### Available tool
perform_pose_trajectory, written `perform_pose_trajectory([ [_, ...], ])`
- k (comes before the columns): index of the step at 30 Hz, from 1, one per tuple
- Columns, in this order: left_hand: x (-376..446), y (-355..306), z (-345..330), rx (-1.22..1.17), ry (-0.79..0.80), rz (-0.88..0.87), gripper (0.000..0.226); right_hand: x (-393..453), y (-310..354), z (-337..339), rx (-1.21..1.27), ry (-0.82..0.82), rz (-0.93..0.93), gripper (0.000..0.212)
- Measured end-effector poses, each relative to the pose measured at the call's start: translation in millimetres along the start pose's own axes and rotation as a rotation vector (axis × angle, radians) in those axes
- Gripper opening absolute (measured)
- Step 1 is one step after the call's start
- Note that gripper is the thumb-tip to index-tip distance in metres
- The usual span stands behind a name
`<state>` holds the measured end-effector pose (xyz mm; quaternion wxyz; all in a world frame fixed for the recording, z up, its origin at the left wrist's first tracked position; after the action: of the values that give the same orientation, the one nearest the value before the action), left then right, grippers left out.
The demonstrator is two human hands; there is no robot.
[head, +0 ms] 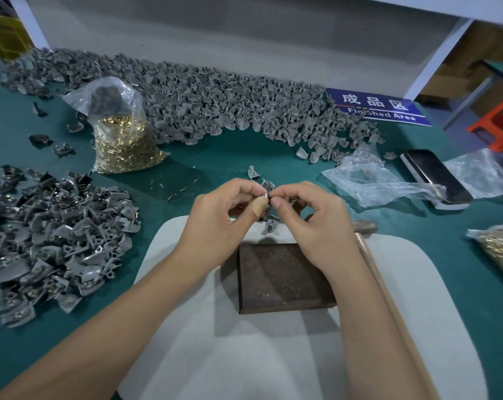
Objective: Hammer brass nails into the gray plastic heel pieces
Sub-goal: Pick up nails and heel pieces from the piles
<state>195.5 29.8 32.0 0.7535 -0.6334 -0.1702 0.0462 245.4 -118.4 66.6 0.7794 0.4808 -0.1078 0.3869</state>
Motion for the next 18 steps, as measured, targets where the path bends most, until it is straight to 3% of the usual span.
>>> perform_pose_trajectory([
  [8,-1,-5,0,0.066,-0.007,-0.031,0.011,-2,5,2,-0.086,0.001,-0.015,0.008],
  [14,-5,-19,0,0.356,-0.065,-0.178,0.013,0,17,-6,-0.337,0.088,0.073,0.007],
  [18,-8,-28,1,0.425,-0.095,-0.239,0.012,1,20,-8,-0.329,0.085,0.079,0.007],
])
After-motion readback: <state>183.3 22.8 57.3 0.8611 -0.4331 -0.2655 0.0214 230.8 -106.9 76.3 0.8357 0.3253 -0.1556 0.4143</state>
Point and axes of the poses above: each hand's wrist, its own x-axis towards the middle knuckle, its own z-axis out of the back of the hand, y = z × x, the point moved 10 cm from there along x, towards the middle knuckle, and after that the axes turned 10 degrees about z, right-handed, at the moved point
